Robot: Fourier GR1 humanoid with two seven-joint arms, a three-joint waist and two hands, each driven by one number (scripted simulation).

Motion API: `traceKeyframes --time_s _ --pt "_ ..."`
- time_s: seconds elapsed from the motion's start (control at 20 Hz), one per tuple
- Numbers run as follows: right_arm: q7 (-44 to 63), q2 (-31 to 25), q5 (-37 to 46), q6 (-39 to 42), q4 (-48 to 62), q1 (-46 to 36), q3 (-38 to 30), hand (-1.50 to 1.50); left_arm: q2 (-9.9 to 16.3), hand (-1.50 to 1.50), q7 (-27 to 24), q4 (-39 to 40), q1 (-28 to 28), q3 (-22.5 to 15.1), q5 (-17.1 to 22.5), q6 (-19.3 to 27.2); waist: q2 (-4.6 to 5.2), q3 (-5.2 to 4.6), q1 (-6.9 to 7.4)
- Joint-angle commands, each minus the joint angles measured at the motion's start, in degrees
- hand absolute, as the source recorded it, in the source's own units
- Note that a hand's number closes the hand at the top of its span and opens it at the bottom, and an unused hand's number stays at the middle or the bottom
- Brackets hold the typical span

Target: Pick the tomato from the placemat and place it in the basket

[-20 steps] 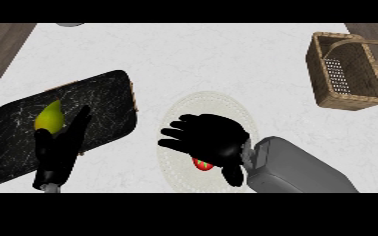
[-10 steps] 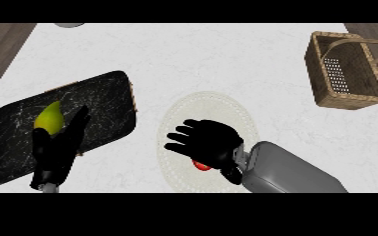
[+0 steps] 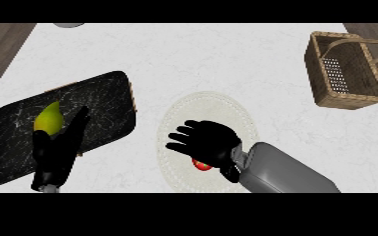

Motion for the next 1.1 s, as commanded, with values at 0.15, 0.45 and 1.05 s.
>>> traceKeyframes --time_s 0.15,0.45,1.05 --pt "-2.1 1.8 2.4 -1.6 4.6 -0.7 -0.8 -1.50 -0.5 0.00 2.7 4.4 5.1 -0.7 1.2 -2.3 0.75 -1.04 0.66" --pt "-6.5 2.7 8.4 -8.3 5.8 0.2 3.5 1.50 -0.4 0.00 1.5 6.6 3.8 0.7 1.5 -3.3 0.83 -1.05 0.48" --pt "2.2 3.1 11.0 -12.8 9.0 3.2 -5.0 1.50 -0.4 0.00 4.2 3.7 4.5 1.2 -0.1 -1.8 0.35 -1.02 -1.29"
